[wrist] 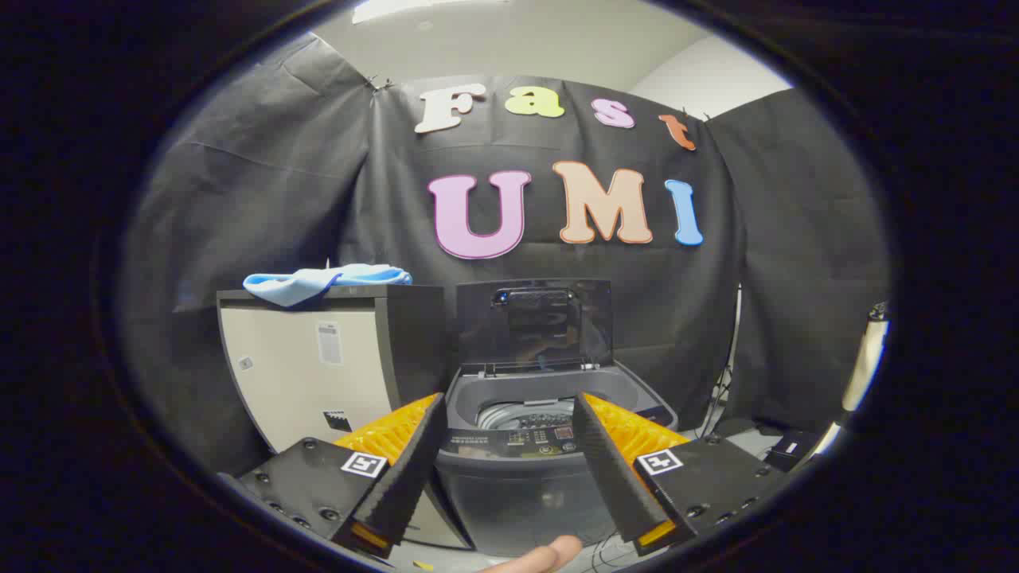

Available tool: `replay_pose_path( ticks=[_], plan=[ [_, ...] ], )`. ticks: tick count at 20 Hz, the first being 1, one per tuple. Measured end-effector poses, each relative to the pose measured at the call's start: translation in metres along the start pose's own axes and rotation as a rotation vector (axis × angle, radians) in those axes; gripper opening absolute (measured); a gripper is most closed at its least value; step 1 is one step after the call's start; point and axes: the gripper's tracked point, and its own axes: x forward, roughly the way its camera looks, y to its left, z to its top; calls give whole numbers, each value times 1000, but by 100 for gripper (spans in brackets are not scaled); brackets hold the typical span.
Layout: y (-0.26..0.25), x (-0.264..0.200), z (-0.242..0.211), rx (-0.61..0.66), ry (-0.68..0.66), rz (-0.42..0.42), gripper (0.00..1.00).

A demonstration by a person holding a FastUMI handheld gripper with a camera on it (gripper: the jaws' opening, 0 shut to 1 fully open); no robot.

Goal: Put the clothes into the washing machine and then close the washing machine lid.

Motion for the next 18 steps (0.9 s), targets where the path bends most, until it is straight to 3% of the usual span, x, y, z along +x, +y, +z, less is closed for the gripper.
replay_pose_path(
  ticks=[16, 18],
  plan=[
    [10, 6, -4, -6, 14, 16, 98],
    [25, 7, -1, -12, 16, 69, 98]
  ],
)
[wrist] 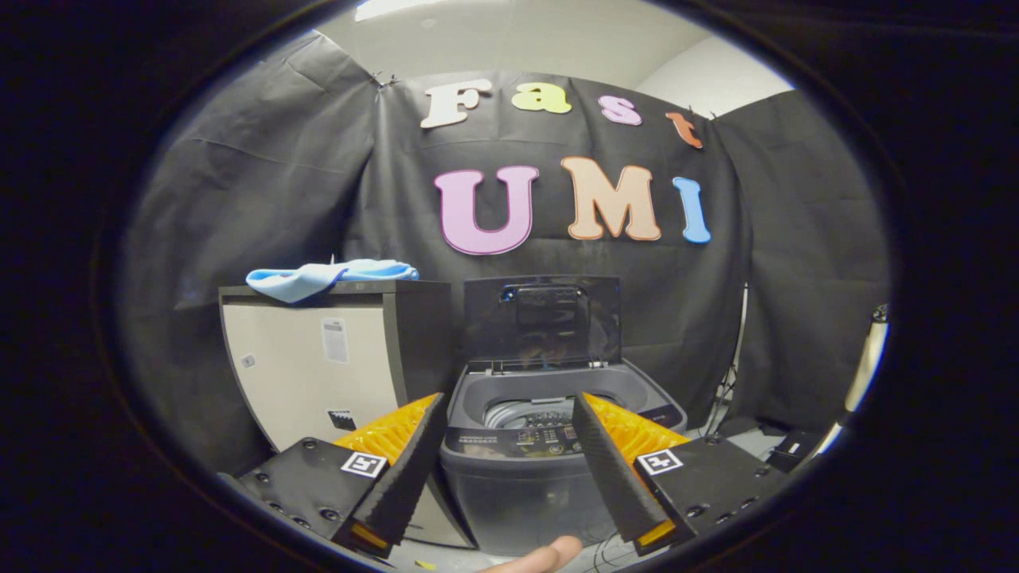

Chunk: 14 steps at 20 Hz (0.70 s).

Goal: Put the clothes into the washing machine and then close the washing machine lid.

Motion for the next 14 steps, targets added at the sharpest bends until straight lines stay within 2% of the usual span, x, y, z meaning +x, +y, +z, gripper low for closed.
replay_pose_path(
  ticks=[5, 9, 14],
  plan=[
    [31, 11, 24, -1, 14, 67, 98],
    [64, 26, 56, -13, -11, 40, 98],
    [143, 74, 131, 32, -89, 118, 98]
  ],
)
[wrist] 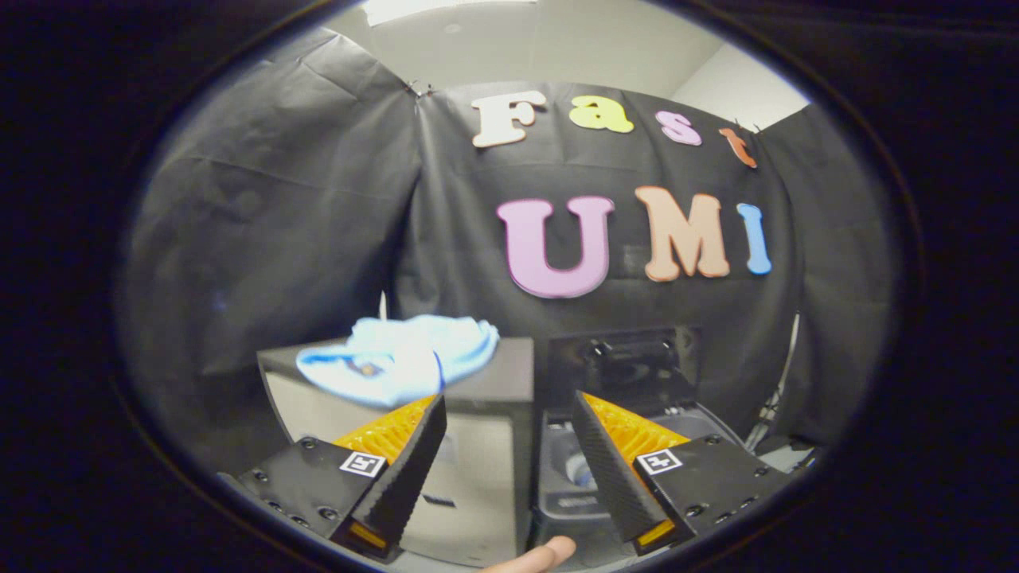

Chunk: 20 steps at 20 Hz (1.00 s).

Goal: Put the clothes into the washing machine and then close the washing machine lid.

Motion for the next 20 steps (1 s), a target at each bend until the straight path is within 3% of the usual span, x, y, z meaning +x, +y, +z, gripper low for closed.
replay_pose_path(
  ticks=[3, 8, 13, 16, 18, 20],
  plan=[
    [40, 43, 35, 5, -37, 53, 98],
    [75, 105, 39, -21, 33, 49, 98],
    [91, 162, -15, -9, 326, -4, 99],
    [98, 184, -51, -104, 512, 6, 99],
    [99, 187, -71, -89, 626, 18, 99],
    [93, 187, -69, -1, 626, -21, 99]
  ],
)
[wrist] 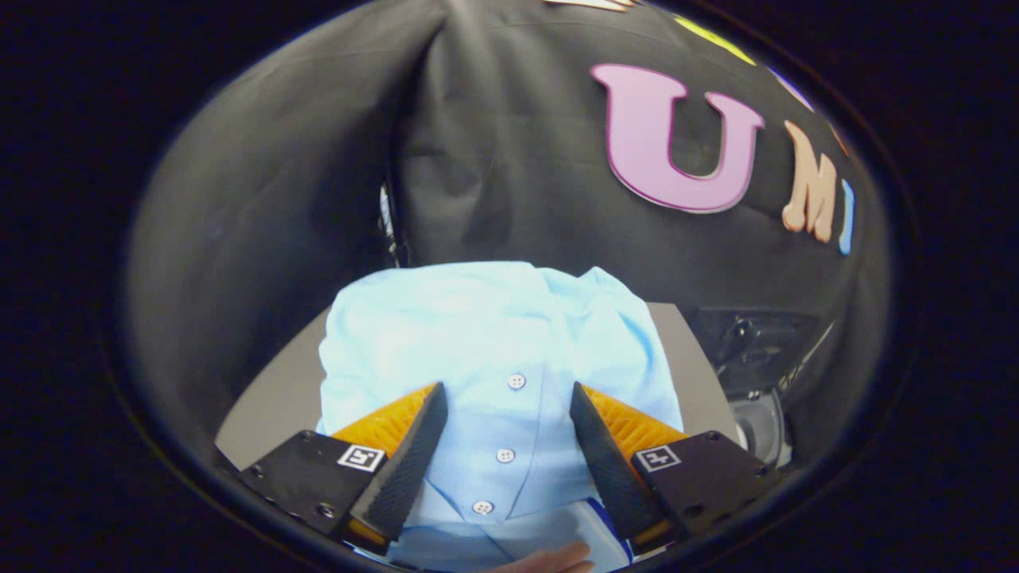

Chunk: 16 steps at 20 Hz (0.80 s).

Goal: Put the clothes into the washing machine and then close the washing machine lid.

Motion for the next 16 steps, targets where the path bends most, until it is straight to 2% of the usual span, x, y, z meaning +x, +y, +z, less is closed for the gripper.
replay_pose_path(
  ticks=[4, 9, 12, 13, 16],
  plan=[
    [1, 1, 2, -25, 12, -31, 96],
    [-2, -1, 2, 32, 10, -82, 95],
    [-5, 7, -2, 20, 21, -128, 63],
    [-5, 6, -2, 16, 25, -136, 63],
    [2, 3, 0, -80, 32, -160, 11]
  ],
)
